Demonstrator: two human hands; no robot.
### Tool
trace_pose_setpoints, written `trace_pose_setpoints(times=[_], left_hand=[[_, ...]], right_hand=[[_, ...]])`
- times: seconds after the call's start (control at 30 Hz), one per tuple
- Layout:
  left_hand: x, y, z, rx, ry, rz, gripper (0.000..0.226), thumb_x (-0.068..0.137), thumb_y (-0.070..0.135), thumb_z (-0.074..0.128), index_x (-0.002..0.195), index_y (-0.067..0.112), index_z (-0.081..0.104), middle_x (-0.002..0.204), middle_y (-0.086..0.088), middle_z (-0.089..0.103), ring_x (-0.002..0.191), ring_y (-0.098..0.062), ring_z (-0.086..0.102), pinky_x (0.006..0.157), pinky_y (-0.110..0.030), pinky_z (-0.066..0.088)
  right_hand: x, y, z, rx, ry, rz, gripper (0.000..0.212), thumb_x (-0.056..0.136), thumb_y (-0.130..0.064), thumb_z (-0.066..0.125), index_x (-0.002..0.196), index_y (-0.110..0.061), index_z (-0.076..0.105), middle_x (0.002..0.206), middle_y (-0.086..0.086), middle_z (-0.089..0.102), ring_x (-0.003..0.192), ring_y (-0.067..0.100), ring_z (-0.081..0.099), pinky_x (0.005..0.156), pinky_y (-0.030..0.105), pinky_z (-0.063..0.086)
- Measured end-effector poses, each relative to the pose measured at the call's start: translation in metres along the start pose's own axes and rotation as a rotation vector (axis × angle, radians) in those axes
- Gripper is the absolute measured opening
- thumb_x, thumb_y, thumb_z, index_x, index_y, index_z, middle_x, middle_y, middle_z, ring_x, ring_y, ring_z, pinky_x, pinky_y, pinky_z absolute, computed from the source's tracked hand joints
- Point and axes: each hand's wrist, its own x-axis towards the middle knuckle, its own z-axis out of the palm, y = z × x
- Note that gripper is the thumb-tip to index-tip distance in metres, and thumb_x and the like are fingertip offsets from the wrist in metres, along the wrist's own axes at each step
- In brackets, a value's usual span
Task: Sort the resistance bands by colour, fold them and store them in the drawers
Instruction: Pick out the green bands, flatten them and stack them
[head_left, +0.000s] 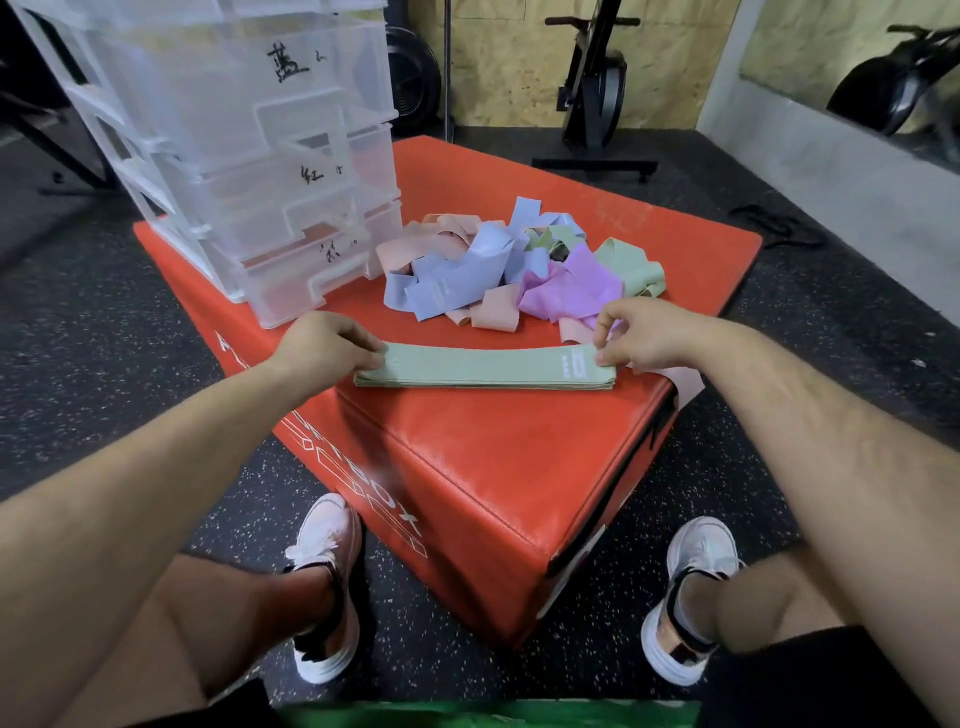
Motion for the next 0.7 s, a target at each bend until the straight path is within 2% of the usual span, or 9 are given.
trace_pose_setpoints(times=[0.1,0.2,0.3,0.4,0.5,0.57,0.63,0.7], left_hand=[[0.0,-0.001,0.005,0.068,0.015,0.044,0.012,0.076,0.007,0.079,0.084,0.016,0.076,0.077,-0.002,0.071,0.063,-0.011,0.056,0.057,-0.017,0.043],[0.003,-0.005,0.009,0.168,0.042,0.09,0.009,0.077,0.01,0.078,0.082,0.017,0.075,0.084,-0.004,0.07,0.07,-0.013,0.059,0.057,-0.019,0.041],[0.01,-0.014,0.011,0.275,0.063,0.163,0.008,0.077,0.011,0.079,0.084,0.013,0.077,0.1,-0.012,0.066,0.086,-0.021,0.061,0.069,-0.022,0.041],[0.012,-0.018,0.011,0.374,0.036,0.201,0.008,0.079,0.013,0.079,0.087,0.013,0.076,0.105,-0.01,0.061,0.093,-0.023,0.06,0.079,-0.025,0.04],[0.012,-0.017,0.011,0.449,0.016,0.235,0.008,0.081,0.012,0.077,0.089,0.012,0.074,0.102,-0.007,0.056,0.094,-0.025,0.059,0.081,-0.026,0.041],[0.01,-0.013,0.012,0.505,0.03,0.242,0.005,0.082,0.013,0.072,0.086,0.015,0.073,0.102,-0.006,0.054,0.098,-0.028,0.057,0.087,-0.034,0.047],[0.01,-0.004,0.015,0.547,0.084,0.271,0.008,0.081,0.015,0.066,0.082,0.018,0.072,0.099,-0.006,0.054,0.098,-0.03,0.055,0.086,-0.041,0.05],[0.012,0.015,0.021,0.515,0.143,0.354,0.009,0.08,0.017,0.065,0.083,0.018,0.073,0.096,-0.007,0.057,0.095,-0.031,0.057,0.082,-0.041,0.05]], right_hand=[[0.0,0.001,0.01,-0.019,0.027,0.004,0.011,0.083,-0.008,0.073,0.09,-0.014,0.067,0.086,0.002,0.062,0.069,0.019,0.059,0.055,0.028,0.053],[0.0,0.002,0.017,-0.059,0.03,0.01,0.008,0.086,-0.008,0.069,0.093,-0.012,0.07,0.082,0.004,0.064,0.065,0.022,0.06,0.061,0.032,0.055],[0.0,0.003,0.02,-0.1,0.047,-0.003,0.005,0.086,-0.014,0.072,0.089,-0.019,0.073,0.078,0.0,0.063,0.062,0.016,0.058,0.061,0.033,0.053],[-0.004,0.005,0.022,-0.164,0.076,-0.034,0.005,0.087,-0.02,0.073,0.087,-0.025,0.072,0.077,-0.006,0.057,0.066,0.01,0.051,0.056,0.024,0.036],[-0.008,0.005,0.024,-0.174,0.083,-0.054,0.005,0.088,-0.021,0.07,0.089,-0.026,0.071,0.08,-0.007,0.056,0.07,0.01,0.051,0.058,0.024,0.035],[-0.011,0.002,0.022,-0.191,0.082,-0.06,0.004,0.087,-0.023,0.07,0.088,-0.027,0.072,0.079,-0.008,0.057,0.068,0.007,0.051,0.056,0.023,0.035],[-0.012,-0.005,0.018,-0.21,0.092,-0.087,0.005,0.089,-0.032,0.07,0.089,-0.028,0.072,0.079,-0.009,0.059,0.068,0.005,0.053,0.056,0.023,0.035],[-0.01,-0.013,0.014,-0.193,0.136,-0.119,0.014,0.093,-0.043,0.064,0.09,-0.03,0.071,0.082,-0.011,0.061,0.072,0.005,0.055,0.059,0.023,0.037]])
